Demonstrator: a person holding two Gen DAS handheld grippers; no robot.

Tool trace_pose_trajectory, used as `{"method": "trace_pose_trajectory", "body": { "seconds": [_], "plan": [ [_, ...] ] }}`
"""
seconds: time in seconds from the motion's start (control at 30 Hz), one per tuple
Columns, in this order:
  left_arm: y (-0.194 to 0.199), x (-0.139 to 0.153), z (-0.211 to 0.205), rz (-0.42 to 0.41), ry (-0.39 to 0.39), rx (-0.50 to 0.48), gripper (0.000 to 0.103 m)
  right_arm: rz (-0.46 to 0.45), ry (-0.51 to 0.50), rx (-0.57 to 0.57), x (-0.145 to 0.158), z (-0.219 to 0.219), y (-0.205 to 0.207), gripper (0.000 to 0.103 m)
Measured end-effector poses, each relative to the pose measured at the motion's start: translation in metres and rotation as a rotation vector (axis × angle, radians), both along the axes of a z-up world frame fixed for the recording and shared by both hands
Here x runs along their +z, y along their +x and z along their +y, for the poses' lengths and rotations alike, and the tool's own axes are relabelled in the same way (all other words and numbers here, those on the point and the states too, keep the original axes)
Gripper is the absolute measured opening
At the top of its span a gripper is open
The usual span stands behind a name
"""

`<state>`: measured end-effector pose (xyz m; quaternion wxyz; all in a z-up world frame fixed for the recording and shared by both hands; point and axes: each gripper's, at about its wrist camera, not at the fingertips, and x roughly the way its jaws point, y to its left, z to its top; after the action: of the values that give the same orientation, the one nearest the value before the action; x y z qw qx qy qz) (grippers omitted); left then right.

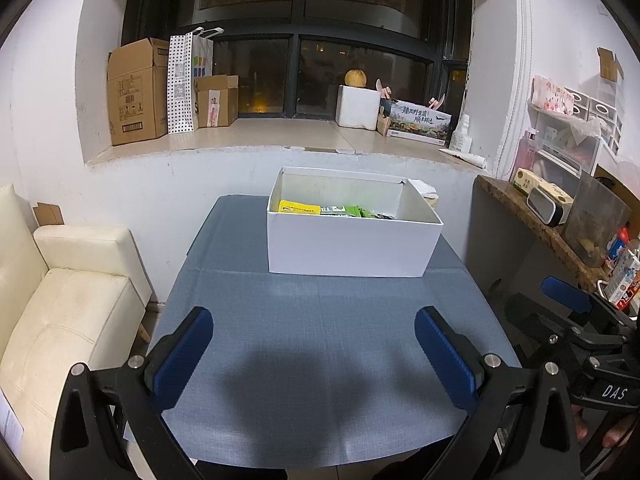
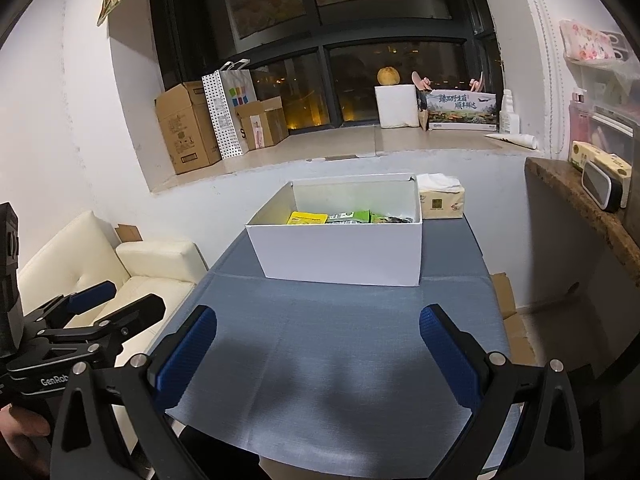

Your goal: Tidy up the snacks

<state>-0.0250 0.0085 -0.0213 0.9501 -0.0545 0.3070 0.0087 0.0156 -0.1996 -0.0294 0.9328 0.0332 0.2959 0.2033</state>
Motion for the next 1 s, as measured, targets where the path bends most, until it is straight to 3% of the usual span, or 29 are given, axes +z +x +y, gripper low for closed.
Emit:
{"method": "trace_pose_trajectory", "body": {
  "seconds": [1.0],
  "plan": [
    [0.0014, -0.0029, -0.0035, 0.012, 0.011, -0.001, 0.103, 0.007, -0.002, 0.009, -0.003, -0.0002, 0.0015, 0.103]
  ]
}}
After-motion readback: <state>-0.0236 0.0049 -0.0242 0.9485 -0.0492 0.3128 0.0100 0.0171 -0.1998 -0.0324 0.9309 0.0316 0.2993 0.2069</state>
